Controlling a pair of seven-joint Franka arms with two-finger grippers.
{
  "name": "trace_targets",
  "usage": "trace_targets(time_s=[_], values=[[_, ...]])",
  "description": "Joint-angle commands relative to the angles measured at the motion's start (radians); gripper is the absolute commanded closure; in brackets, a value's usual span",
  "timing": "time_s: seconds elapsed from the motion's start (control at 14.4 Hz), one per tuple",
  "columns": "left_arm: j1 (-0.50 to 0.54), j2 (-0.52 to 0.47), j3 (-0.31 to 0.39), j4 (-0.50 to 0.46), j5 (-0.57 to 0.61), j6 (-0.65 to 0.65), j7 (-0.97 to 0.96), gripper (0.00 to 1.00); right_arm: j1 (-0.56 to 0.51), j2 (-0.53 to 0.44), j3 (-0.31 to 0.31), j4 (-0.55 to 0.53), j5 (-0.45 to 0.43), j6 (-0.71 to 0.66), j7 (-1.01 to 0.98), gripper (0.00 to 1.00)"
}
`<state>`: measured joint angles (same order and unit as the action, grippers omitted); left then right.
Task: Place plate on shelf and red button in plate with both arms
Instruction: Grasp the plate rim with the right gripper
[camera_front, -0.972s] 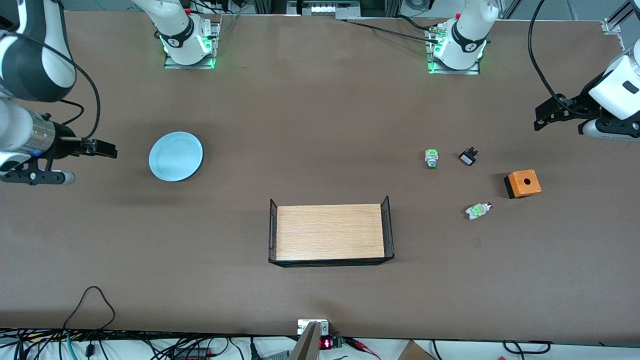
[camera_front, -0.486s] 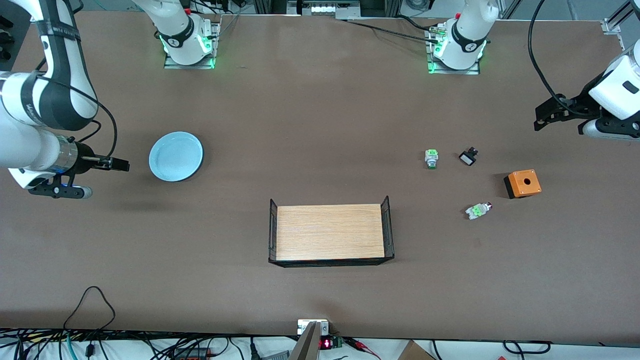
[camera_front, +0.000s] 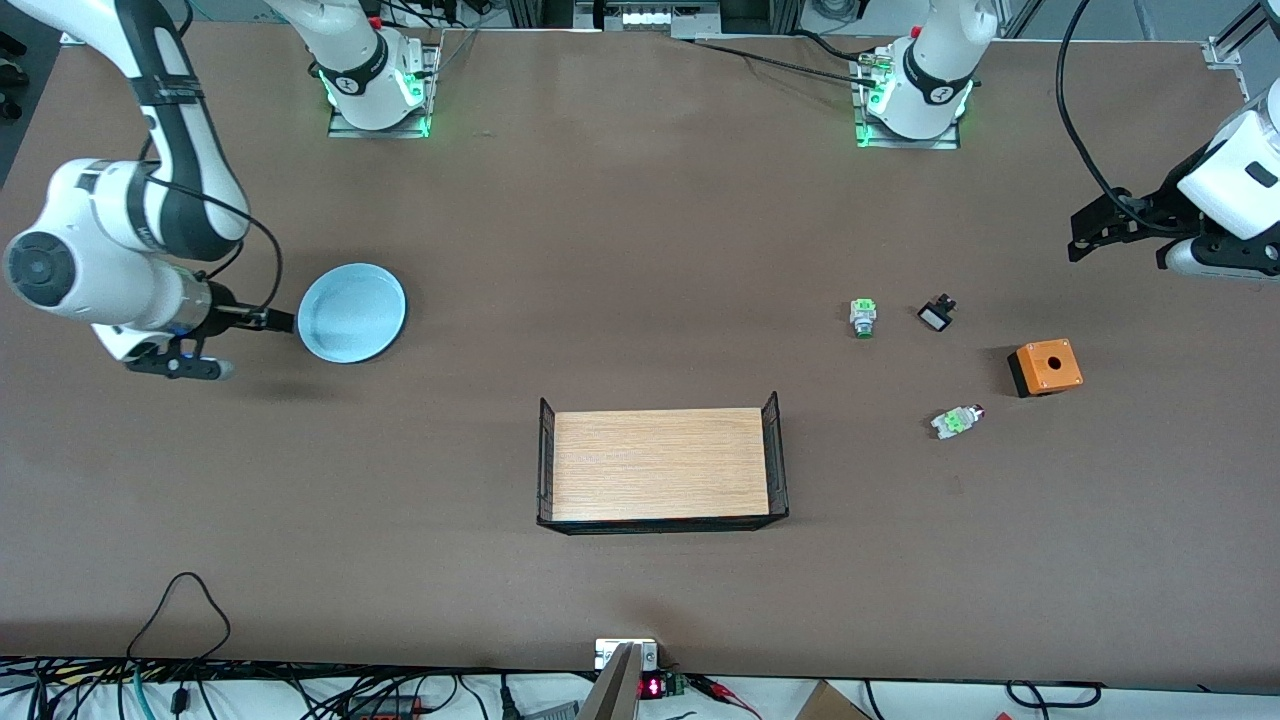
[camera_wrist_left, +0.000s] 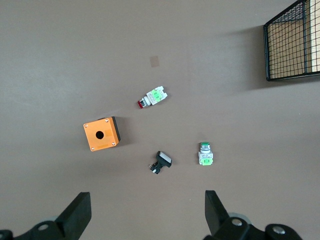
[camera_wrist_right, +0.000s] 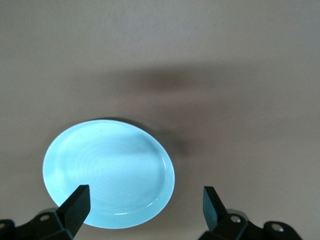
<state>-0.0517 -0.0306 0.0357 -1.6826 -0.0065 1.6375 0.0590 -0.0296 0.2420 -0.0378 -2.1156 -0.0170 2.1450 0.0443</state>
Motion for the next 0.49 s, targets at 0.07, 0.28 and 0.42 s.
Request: trace_targets(time_s=[0.07, 0.28, 0.42], values=[[0.006, 0.018, 0.0, 0.037, 0.016, -0.024, 0.021, 0.0, -0.009, -0.043, 0.012, -0.145, 0.005, 0.113, -0.003, 0.0], [0.004, 0.018, 0.0, 0.037, 0.016, -0.024, 0.021, 0.0, -0.023, -0.041, 0.012, -0.213, 0.005, 0.197, -0.003, 0.0], [0.004, 0.018, 0.0, 0.037, 0.016, -0.024, 0.019, 0.0, -0.039, -0.032, 0.012, -0.227, 0.005, 0.203, -0.003, 0.0]])
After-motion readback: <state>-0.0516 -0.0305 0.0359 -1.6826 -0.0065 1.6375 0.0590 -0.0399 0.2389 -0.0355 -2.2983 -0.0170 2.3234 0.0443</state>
